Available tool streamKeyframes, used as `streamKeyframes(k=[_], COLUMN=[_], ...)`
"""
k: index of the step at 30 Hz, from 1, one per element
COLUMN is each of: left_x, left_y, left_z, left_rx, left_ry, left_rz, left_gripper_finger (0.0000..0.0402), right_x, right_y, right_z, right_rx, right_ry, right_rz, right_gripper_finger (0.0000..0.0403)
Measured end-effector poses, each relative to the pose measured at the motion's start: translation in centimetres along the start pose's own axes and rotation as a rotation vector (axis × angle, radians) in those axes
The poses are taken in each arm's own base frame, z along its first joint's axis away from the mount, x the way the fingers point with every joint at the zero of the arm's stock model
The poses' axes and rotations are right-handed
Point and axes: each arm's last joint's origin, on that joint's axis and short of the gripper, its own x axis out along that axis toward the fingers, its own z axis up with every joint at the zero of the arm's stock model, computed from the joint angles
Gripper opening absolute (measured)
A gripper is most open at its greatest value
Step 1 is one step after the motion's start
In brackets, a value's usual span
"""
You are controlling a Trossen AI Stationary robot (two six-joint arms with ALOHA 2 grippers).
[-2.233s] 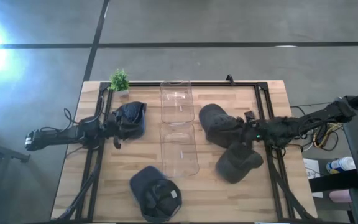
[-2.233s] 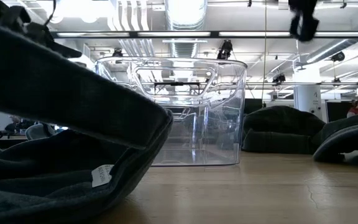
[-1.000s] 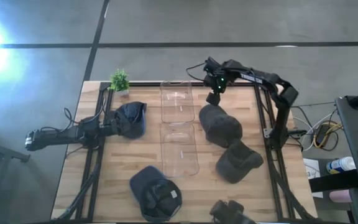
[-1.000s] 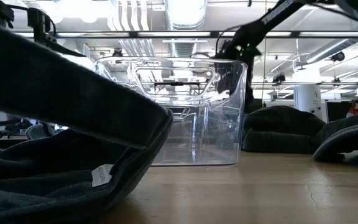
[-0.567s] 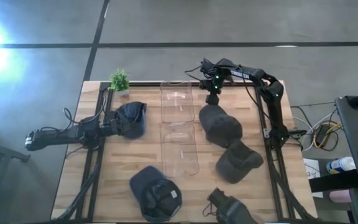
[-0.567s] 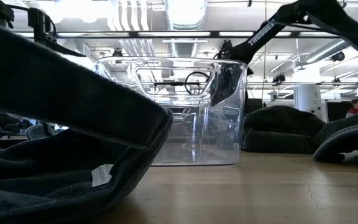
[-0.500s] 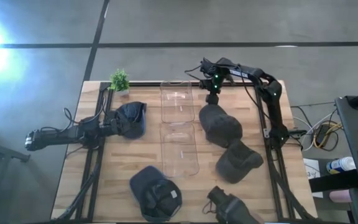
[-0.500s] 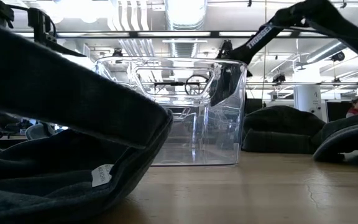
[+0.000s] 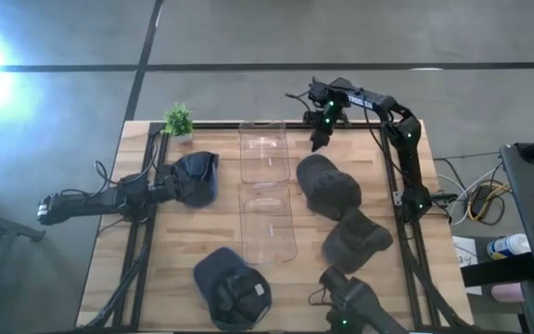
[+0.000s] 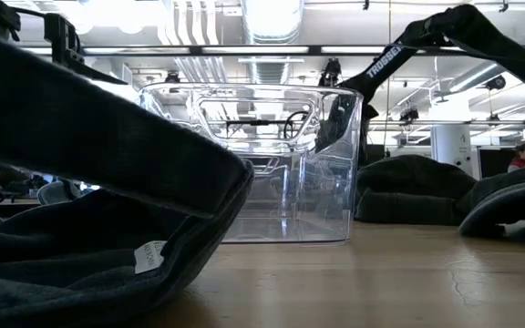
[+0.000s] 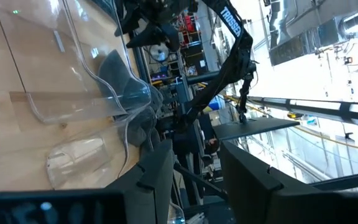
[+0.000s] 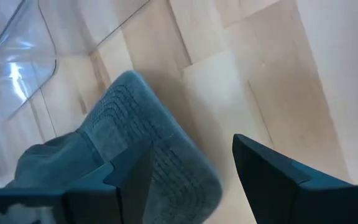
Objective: Pick & Place hat
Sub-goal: Put the top black cap into the top transparent bin
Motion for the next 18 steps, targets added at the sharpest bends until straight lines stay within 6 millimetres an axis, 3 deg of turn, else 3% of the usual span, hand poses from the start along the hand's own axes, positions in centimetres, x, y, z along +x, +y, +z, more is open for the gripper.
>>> streamKeyframes(k=[12, 18], left_x=[0.0, 0.0], left_y=[0.1, 0.1], left_z=[0.0, 0.0], left_rx=[0.000, -0.002], left_ry=[-0.002, -0.002], left_rz=[0.005, 0.007], left_gripper_finger=[0.0128, 0.0128], right_x=[3.6, 4.0], right_y=[-0.8, -0.5], right_z=[-1.5, -1.7], right_rx=[0.039, 0.057], right_ry=[0.097, 0.079], right_rz=[0.060, 0.139], right_gripper_finger=[0.0214, 0.0214])
